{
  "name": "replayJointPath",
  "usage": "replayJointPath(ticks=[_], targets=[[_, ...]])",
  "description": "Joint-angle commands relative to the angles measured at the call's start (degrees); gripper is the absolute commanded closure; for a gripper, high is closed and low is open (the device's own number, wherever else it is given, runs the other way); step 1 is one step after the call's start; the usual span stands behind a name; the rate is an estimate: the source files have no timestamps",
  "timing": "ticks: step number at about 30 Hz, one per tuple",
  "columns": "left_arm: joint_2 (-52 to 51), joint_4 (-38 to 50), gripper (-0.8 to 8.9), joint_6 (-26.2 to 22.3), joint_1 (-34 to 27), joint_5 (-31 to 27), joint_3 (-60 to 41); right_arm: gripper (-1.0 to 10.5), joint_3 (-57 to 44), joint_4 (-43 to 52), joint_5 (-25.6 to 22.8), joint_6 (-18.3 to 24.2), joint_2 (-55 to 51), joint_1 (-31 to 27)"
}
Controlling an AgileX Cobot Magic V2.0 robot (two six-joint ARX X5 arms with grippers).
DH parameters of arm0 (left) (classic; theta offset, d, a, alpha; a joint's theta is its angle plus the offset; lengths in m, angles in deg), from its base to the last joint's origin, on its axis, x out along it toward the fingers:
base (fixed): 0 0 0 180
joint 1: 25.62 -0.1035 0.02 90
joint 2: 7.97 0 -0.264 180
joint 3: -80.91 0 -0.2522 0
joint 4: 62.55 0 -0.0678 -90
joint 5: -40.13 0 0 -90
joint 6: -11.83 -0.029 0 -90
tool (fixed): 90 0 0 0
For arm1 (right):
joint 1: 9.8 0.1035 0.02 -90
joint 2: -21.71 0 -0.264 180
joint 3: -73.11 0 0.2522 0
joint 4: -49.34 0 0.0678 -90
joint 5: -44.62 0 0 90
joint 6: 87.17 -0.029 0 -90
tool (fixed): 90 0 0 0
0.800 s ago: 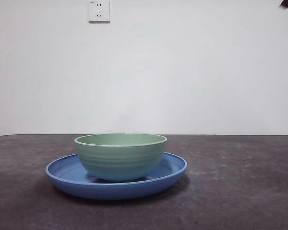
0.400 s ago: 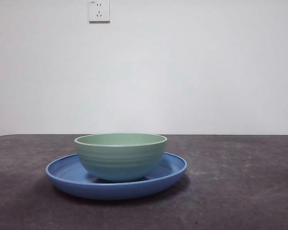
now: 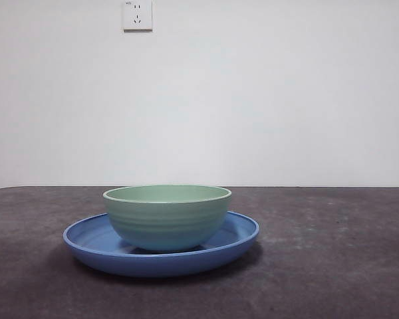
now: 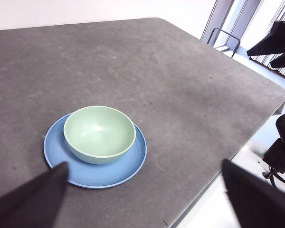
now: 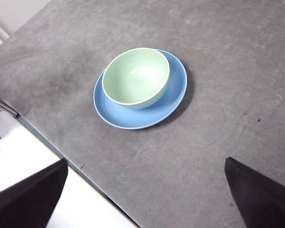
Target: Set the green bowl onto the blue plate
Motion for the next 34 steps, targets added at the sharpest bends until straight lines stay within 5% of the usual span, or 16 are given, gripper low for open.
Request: replayJointPath(ticks=[1, 2, 3, 27, 34], targets=[[-0.09, 0.5, 6.45, 0.28, 0.5, -0.09, 0.77, 7.1, 0.37, 0.52, 0.24, -0.57, 0.17, 0.39], [-0.09, 0.46, 8.04, -0.24, 0.5, -0.09, 0.77, 9.2, 0.37, 0.57, 0.24, -0.57, 0.17, 0.37], [-0.09, 0.59, 7.91, -0.59, 0.5, -0.09, 0.77, 9.4, 0.37, 0.61, 0.24, -0.5, 0.17, 0.39], [-0.11, 0.77, 7.95, -0.7, 0.42, -0.07, 0.77, 9.2, 0.39, 0.59, 0.04, -0.52, 0.15, 0.37], [-1.44, 0.72, 7.95, -0.68, -11.63, -0.02, 0.7, 9.2, 0.39, 0.59, 0.04, -0.52, 0.15, 0.37]])
